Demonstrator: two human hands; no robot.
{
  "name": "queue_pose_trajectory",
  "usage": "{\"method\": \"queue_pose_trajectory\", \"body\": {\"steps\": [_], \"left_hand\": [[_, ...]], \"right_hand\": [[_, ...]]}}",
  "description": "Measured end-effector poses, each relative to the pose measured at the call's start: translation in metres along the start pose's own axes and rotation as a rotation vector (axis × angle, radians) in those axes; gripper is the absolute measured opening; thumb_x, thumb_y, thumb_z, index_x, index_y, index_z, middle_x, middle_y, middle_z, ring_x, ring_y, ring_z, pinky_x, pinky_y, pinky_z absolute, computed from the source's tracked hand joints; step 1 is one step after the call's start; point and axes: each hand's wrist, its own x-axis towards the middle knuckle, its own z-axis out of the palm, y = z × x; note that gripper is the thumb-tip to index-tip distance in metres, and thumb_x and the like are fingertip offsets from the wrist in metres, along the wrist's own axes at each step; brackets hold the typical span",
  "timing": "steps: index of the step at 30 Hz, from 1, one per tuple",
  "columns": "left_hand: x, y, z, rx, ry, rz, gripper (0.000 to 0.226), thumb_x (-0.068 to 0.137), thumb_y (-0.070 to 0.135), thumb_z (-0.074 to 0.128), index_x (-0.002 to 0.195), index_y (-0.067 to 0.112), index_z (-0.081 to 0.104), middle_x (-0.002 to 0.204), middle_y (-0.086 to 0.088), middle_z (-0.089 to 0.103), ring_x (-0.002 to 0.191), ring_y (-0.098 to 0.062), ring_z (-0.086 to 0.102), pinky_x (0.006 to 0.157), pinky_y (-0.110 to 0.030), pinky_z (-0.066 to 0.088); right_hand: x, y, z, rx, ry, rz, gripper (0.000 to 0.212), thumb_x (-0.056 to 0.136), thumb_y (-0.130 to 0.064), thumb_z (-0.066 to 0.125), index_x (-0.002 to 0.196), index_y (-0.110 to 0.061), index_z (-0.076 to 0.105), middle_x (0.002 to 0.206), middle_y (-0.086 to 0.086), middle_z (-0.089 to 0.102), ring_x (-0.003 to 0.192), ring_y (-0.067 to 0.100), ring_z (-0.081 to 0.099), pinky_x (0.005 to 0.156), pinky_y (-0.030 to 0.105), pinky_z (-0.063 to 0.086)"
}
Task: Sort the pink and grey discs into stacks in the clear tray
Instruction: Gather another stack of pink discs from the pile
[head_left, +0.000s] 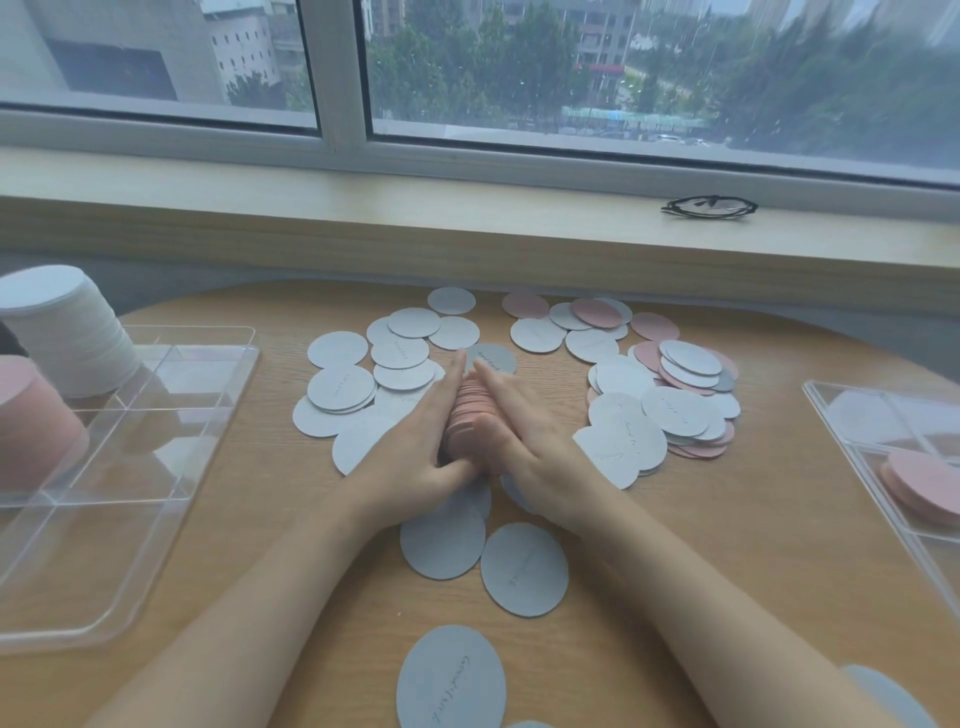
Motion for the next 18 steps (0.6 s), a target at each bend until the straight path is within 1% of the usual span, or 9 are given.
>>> {"method": "queue_pose_trajectory", "body": {"steps": [2, 5, 7, 9, 10, 12, 14, 16, 18], "left_hand": [[0.001, 0.001, 0.0, 0.011, -0.011, 0.008, 0.1, 0.088, 0.033, 0.068, 0.159, 0.04, -0.002, 0.147, 0.044, 0.019, 0.128, 0.026, 0.034, 0.1, -0.003, 0.033], [0.002, 0.004, 0.001, 0.037, -0.009, 0.017, 0.095, 0.092, 0.038, 0.07, 0.159, 0.037, 0.002, 0.138, 0.049, 0.018, 0.121, 0.035, 0.026, 0.101, 0.001, 0.027], [0.003, 0.004, 0.003, 0.03, 0.016, 0.021, 0.082, 0.092, 0.044, 0.064, 0.158, 0.038, 0.014, 0.149, 0.036, 0.03, 0.13, 0.021, 0.035, 0.11, -0.014, 0.034], [0.003, 0.002, 0.005, 0.018, 0.029, 0.013, 0.071, 0.089, 0.048, 0.061, 0.151, 0.038, 0.027, 0.147, 0.02, 0.045, 0.13, 0.003, 0.047, 0.11, -0.031, 0.042], [0.003, 0.0, 0.005, 0.007, 0.034, 0.002, 0.067, 0.088, 0.048, 0.063, 0.146, 0.038, 0.031, 0.14, 0.018, 0.051, 0.125, 0.001, 0.052, 0.106, -0.034, 0.045], [0.002, 0.001, 0.004, -0.014, 0.044, -0.031, 0.059, 0.086, 0.048, 0.067, 0.135, 0.043, 0.036, 0.126, 0.02, 0.057, 0.114, 0.001, 0.057, 0.1, -0.035, 0.048], [0.003, 0.0, 0.004, -0.04, 0.061, -0.052, 0.054, 0.083, 0.046, 0.07, 0.126, 0.047, 0.037, 0.118, 0.02, 0.06, 0.106, 0.001, 0.06, 0.094, -0.032, 0.049], [0.005, -0.002, 0.003, -0.074, 0.074, -0.062, 0.052, 0.083, 0.042, 0.074, 0.123, 0.045, 0.04, 0.113, 0.017, 0.063, 0.101, 0.0, 0.062, 0.089, -0.027, 0.048], [0.006, -0.003, 0.002, -0.108, 0.09, -0.07, 0.053, 0.083, 0.039, 0.076, 0.123, 0.041, 0.042, 0.111, 0.016, 0.065, 0.098, 0.0, 0.063, 0.085, -0.024, 0.047]], "right_hand": [[0.003, 0.003, 0.005, -0.044, -0.01, 0.022, 0.061, 0.103, -0.044, 0.036, 0.157, -0.026, 0.014, 0.152, -0.023, 0.016, 0.136, -0.024, 0.002, 0.108, 0.001, 0.002], [0.007, 0.009, 0.007, -0.064, 0.028, 0.037, 0.068, 0.101, -0.051, 0.034, 0.158, -0.026, 0.008, 0.157, -0.019, 0.011, 0.142, -0.015, -0.001, 0.112, 0.009, 0.0], [0.006, 0.007, 0.007, -0.055, 0.027, 0.012, 0.068, 0.1, -0.051, 0.036, 0.157, -0.027, 0.008, 0.155, -0.019, 0.016, 0.142, -0.014, 0.004, 0.112, 0.008, 0.003], [0.003, 0.004, 0.001, -0.006, -0.004, 0.008, 0.065, 0.1, -0.05, 0.04, 0.156, -0.03, 0.015, 0.154, -0.019, 0.025, 0.143, -0.01, 0.016, 0.114, 0.01, 0.011], [0.003, 0.002, -0.004, 0.036, -0.006, 0.023, 0.059, 0.1, -0.049, 0.041, 0.154, -0.032, 0.023, 0.151, -0.019, 0.034, 0.14, -0.007, 0.026, 0.114, 0.013, 0.019], [0.01, 0.004, -0.018, 0.108, 0.084, 0.056, 0.044, 0.101, -0.046, 0.043, 0.141, -0.029, 0.05, 0.134, -0.016, 0.056, 0.126, -0.002, 0.047, 0.107, 0.019, 0.035], [0.031, 0.014, -0.033, 0.012, 0.252, 0.087, 0.03, 0.101, -0.036, 0.05, 0.121, -0.02, 0.065, 0.12, -0.009, 0.065, 0.114, 0.003, 0.056, 0.1, 0.025, 0.042], [0.06, 0.031, -0.047, -0.188, 0.304, 0.175, 0.027, 0.099, -0.031, 0.054, 0.119, -0.018, 0.065, 0.124, -0.003, 0.062, 0.116, 0.011, 0.055, 0.096, 0.025, 0.04], [0.089, 0.048, -0.059, -0.336, 0.238, 0.284, 0.038, 0.097, -0.035, 0.053, 0.13, -0.017, 0.058, 0.137, 0.0, 0.052, 0.125, 0.017, 0.05, 0.098, 0.028, 0.037]]}}
